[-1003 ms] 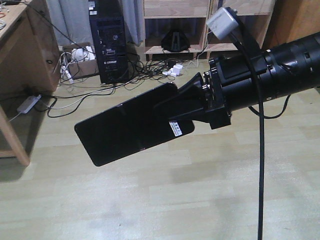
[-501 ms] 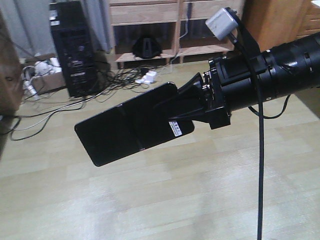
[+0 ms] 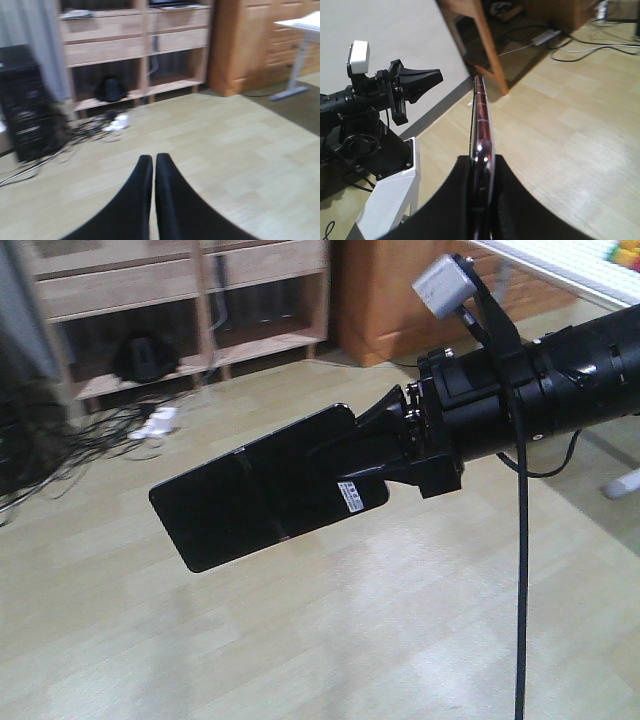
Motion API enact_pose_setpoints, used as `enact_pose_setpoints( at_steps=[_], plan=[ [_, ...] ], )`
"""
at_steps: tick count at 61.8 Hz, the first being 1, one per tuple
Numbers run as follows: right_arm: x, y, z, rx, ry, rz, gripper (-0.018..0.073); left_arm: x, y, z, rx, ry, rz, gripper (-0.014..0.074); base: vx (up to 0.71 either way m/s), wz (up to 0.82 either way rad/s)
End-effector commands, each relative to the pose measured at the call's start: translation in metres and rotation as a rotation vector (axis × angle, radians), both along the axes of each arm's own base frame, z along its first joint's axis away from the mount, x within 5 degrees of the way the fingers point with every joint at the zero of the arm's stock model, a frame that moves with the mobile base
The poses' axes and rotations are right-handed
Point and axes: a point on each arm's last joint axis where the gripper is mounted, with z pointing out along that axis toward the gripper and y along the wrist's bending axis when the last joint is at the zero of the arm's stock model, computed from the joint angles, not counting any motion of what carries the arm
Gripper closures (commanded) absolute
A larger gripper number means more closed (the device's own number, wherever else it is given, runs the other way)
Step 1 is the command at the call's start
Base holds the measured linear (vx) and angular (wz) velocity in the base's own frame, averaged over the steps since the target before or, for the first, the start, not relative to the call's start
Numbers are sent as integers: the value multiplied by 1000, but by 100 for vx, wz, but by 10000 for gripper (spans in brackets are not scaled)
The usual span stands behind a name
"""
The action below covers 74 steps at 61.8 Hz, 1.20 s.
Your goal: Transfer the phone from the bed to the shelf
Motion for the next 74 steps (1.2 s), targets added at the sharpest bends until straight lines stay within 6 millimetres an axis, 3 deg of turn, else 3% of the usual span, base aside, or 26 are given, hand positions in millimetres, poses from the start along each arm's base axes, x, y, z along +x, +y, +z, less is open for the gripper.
enact_pose_setpoints(
  at_steps=[1,74],
  plan=[
    [-15,0,25,100,-15,53,564,1,1,6,-8,-72,5,596,20,-67],
    [-15,0,24,100,-15,54,564,1,1,6,-8,-72,5,596,19,-64]
  ],
)
